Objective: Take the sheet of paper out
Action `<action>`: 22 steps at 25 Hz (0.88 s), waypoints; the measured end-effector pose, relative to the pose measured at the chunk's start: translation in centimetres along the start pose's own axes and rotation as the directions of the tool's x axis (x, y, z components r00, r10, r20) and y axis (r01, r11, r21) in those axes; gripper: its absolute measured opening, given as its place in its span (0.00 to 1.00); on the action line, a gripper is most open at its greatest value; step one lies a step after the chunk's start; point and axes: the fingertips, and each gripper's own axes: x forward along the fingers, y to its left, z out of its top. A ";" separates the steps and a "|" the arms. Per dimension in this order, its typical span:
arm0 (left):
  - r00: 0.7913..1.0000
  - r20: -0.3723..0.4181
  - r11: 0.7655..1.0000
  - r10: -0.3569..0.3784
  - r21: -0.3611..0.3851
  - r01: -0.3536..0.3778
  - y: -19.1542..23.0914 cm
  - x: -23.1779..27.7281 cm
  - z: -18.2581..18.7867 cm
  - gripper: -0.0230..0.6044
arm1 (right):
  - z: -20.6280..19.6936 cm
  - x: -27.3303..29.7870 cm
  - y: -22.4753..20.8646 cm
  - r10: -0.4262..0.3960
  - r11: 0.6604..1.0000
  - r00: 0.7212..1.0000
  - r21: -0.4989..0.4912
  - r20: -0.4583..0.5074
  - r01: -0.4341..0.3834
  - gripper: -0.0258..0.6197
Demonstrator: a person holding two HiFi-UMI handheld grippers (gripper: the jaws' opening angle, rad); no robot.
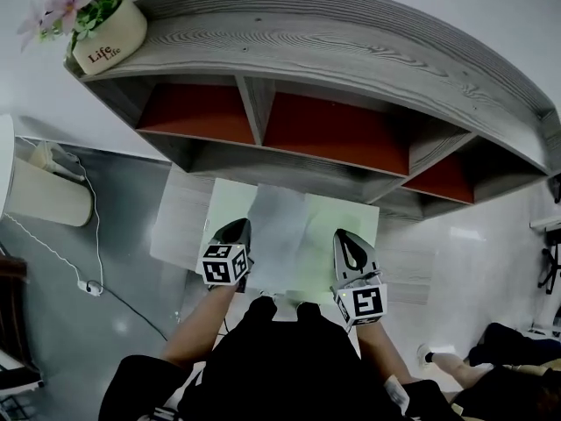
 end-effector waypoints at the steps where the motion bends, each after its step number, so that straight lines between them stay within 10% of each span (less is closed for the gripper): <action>1: 1.000 0.018 1.000 0.000 0.004 0.000 -0.2 -0.5 0.4 0.05 | 0.2 0.1 0.1 0.000 1.000 1.000 -0.007 0.006 0.000 0.07; 22: 0.934 0.330 0.984 -0.139 0.150 0.093 -6.5 -10.0 9.6 0.05 | 6.9 -1.1 1.9 -0.037 0.991 0.989 -0.123 0.146 0.055 0.07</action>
